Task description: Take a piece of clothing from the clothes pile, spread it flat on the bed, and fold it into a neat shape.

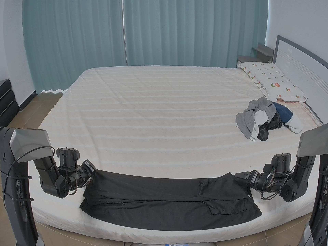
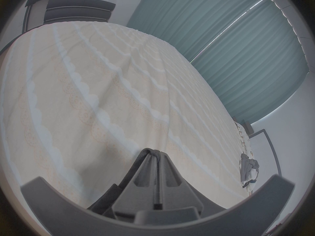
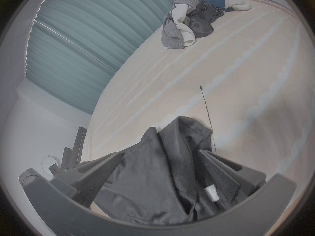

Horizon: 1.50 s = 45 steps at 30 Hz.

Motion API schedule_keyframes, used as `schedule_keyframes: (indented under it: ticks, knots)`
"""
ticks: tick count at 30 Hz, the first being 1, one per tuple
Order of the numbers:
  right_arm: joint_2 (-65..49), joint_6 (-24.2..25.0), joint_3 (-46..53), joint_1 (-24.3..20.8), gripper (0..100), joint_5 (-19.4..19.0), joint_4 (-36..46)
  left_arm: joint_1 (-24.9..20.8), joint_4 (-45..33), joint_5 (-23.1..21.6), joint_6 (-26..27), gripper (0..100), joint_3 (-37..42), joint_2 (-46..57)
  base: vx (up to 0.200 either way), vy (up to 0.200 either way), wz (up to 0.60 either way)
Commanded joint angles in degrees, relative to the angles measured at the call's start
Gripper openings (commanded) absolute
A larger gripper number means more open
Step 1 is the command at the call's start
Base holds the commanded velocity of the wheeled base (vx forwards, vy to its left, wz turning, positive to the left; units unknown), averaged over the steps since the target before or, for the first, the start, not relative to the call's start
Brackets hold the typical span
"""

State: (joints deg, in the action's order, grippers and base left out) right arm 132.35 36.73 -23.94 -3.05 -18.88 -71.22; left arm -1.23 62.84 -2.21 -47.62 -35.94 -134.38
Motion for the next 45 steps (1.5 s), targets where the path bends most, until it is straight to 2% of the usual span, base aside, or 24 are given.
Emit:
schedule_keyframes:
  ticks: [1, 2, 9, 14, 40, 41, 45]
  knots:
    - [3.09, 0.1, -3.74, -0.12, 100, 0.16, 1.43, 0.0, 0.09, 0.01, -0.02, 0, -0.01, -0.1, 0.0, 0.0, 0.0]
    - [3.53, 0.1, -4.36, -0.03, 0, 0.16, 1.96, 0.0, 0.09, 0.01, -0.02, 0, -0.01, -0.18, 0.0, 0.0, 0.0]
    - [3.7, 0.71, -5.24, 1.03, 0, 0.16, 1.78, 0.0, 0.09, 0.01, -0.02, 0, -0.01, -0.1, 0.0, 0.0, 0.0]
    - [3.35, 3.52, -8.14, 3.49, 0, 0.16, 1.7, 0.0, 0.09, 0.01, -0.11, 0, 0.08, -0.1, 0.0, 0.0, 0.0]
    - [7.04, 4.23, -10.6, 3.57, 0, 0.07, -0.76, -0.17, 0.18, 0.19, 1.3, 0, 1.57, -0.1, 0.0, 0.0, 0.0]
    - [7.04, 4.23, -10.6, 3.49, 100, 0.07, -1.03, -0.26, 0.18, 0.19, 1.3, 100, 1.57, -0.1, 0.0, 0.0, 0.0]
    - [6.95, 4.14, -9.37, 3.4, 100, 0.16, -5.77, -0.26, 0.18, 0.19, 1.3, 100, 1.57, -0.1, 0.0, 0.0, 0.0]
